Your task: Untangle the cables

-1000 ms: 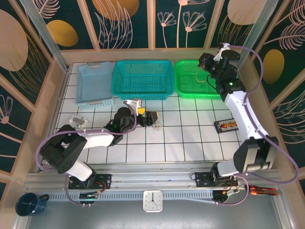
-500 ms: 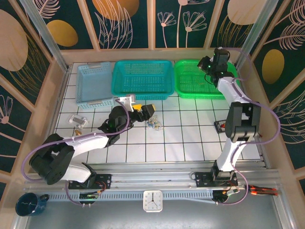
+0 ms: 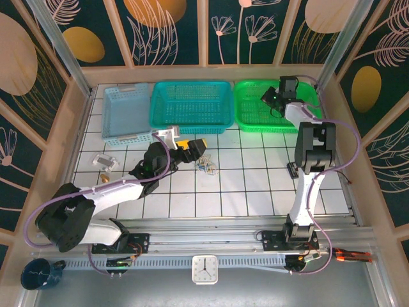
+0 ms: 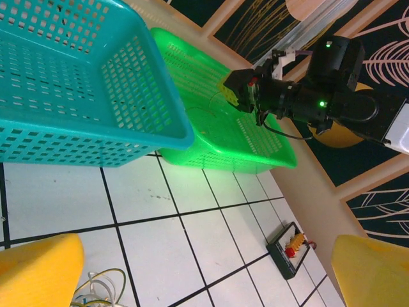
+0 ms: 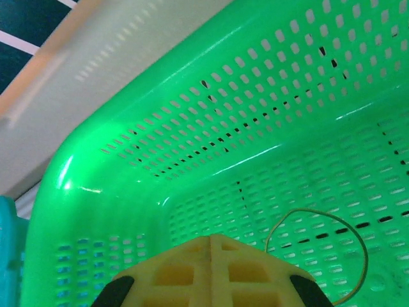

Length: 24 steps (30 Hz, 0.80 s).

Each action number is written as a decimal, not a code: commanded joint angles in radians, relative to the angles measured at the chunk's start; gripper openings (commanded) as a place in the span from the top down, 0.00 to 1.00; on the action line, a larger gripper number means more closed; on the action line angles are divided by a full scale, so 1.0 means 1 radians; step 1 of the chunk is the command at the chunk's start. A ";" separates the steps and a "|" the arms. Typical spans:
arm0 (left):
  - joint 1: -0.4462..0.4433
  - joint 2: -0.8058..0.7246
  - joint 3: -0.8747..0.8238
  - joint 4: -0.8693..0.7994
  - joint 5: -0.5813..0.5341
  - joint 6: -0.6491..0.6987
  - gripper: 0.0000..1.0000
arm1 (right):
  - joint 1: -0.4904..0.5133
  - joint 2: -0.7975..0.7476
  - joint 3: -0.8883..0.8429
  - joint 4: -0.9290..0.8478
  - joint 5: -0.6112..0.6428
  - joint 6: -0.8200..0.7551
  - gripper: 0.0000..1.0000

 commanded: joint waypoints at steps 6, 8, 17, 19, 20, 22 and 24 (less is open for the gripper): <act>-0.004 -0.004 -0.012 0.055 0.027 -0.018 0.01 | 0.010 -0.036 -0.150 0.052 -0.027 0.018 1.00; -0.004 -0.002 -0.015 0.064 0.024 -0.019 0.01 | 0.017 -0.046 -0.186 0.056 -0.031 0.025 1.00; -0.004 0.006 -0.041 0.110 0.014 -0.033 0.01 | 0.030 -0.169 -0.366 0.044 -0.040 0.085 1.00; -0.003 0.010 -0.045 0.117 0.011 -0.034 0.01 | 0.032 -0.204 -0.412 0.052 -0.041 0.099 1.00; -0.004 0.013 -0.045 0.119 0.009 -0.034 0.01 | 0.035 -0.221 -0.434 0.052 -0.045 0.108 1.00; -0.004 0.017 -0.045 0.121 0.008 -0.033 0.01 | 0.037 -0.252 -0.480 0.064 -0.052 0.123 1.00; -0.004 0.022 -0.044 0.123 0.010 -0.034 0.01 | 0.037 -0.279 -0.519 0.087 -0.058 0.132 1.00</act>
